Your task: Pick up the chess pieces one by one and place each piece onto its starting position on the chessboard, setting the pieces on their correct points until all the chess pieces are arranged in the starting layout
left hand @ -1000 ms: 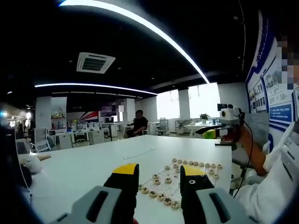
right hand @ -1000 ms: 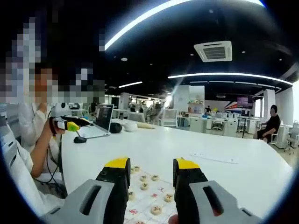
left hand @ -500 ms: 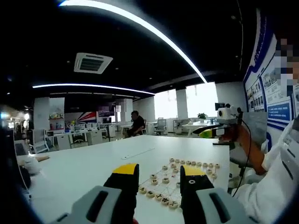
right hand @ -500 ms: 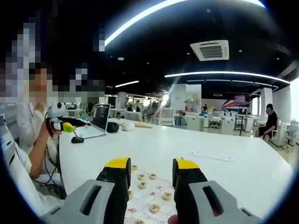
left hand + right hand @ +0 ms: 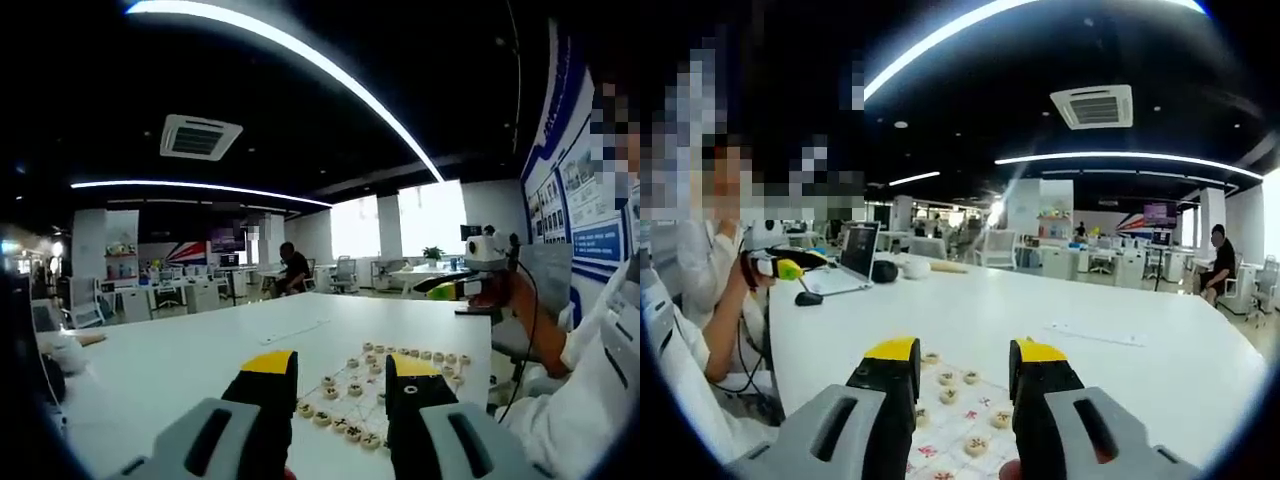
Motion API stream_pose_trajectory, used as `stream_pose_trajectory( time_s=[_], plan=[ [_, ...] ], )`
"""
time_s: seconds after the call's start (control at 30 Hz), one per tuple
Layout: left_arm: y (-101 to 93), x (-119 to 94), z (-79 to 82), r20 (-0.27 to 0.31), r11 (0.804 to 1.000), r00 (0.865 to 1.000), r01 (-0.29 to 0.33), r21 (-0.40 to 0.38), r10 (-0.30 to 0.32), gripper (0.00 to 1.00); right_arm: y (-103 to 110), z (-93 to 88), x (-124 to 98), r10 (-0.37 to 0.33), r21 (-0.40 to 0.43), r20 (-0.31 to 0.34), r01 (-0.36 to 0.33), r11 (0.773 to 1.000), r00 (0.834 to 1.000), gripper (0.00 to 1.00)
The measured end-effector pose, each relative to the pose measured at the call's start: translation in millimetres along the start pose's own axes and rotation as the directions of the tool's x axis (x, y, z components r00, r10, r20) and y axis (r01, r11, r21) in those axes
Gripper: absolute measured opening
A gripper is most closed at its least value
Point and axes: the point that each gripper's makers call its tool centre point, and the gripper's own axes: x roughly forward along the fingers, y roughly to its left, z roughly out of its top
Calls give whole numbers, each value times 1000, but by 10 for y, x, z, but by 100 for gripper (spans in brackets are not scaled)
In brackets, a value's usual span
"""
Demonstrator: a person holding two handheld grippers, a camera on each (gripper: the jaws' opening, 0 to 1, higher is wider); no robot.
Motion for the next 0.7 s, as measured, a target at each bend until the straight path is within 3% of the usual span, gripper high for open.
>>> stream_pose_trajectory(
  time_s=[0.7],
  plan=[
    [-57, 84, -59, -25, 1000, 1000, 9, 4, -9, 37, -48, 6, -56, -14, -17, -8, 14, 1000, 1000, 36]
  ],
)
